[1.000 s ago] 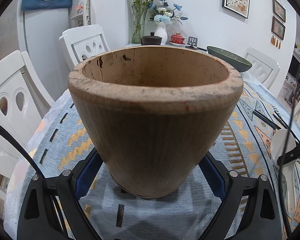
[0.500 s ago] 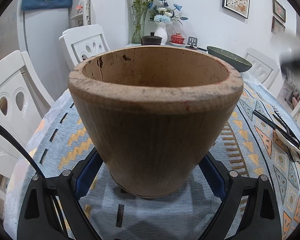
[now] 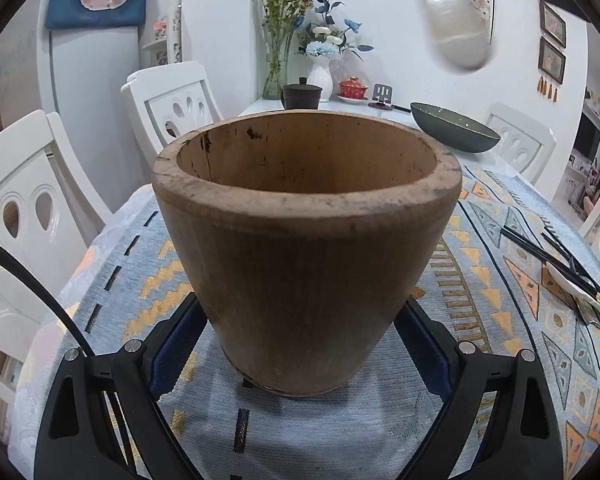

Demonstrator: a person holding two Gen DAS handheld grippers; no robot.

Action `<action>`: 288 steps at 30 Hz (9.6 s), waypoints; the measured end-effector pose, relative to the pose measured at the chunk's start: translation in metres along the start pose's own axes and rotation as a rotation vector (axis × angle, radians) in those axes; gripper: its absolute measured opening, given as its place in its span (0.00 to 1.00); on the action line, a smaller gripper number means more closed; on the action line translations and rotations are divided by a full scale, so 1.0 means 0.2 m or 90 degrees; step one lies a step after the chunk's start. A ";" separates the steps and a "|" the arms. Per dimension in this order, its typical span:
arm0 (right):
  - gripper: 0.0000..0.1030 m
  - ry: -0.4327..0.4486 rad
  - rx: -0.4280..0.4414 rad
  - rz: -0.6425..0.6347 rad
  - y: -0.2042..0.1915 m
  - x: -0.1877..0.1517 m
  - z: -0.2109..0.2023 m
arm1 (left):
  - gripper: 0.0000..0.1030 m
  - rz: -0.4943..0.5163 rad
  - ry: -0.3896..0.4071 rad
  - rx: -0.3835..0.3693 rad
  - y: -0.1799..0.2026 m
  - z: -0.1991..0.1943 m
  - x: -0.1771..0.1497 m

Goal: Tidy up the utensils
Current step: 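Insert the white knife into the cup with the right gripper while the left gripper holds it, then move the right gripper back to the cutlery pile, then grasp the white ceramic spoon with the right gripper, then lift the white spoon from the pile with the right gripper, then lower the white spoon into the cup with the right gripper while the left gripper holds the cup, then move the right gripper back to the pile and grasp a silver spoon, then lift the silver spoon from the pile with the right gripper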

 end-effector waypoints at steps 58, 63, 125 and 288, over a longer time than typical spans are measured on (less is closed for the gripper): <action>0.57 -0.117 -0.349 0.066 1.01 -0.40 -0.75 | 0.91 -0.015 -0.049 -0.005 0.00 0.04 -0.02; 0.57 -0.179 -0.373 0.034 1.03 -0.55 -0.64 | 0.91 -0.014 -0.050 -0.004 0.00 0.04 -0.02; 0.14 -0.393 -0.509 0.039 1.47 -0.68 -0.33 | 0.91 -0.023 -0.064 -0.008 -0.06 0.09 -0.02; 0.37 -0.349 -0.148 0.622 1.57 -0.99 -0.51 | 0.90 -0.033 -0.067 -0.021 -0.08 0.06 -0.03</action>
Point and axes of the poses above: each gripper's, at about its wrist camera, not at the fingertips, and z roughly the way its jaws point, y to its right, x to its top, the point moved 6 cm from there along z, roughly the way its jaws point, and after that the axes turned 8 degrees about -x, right-handed, at the moved point
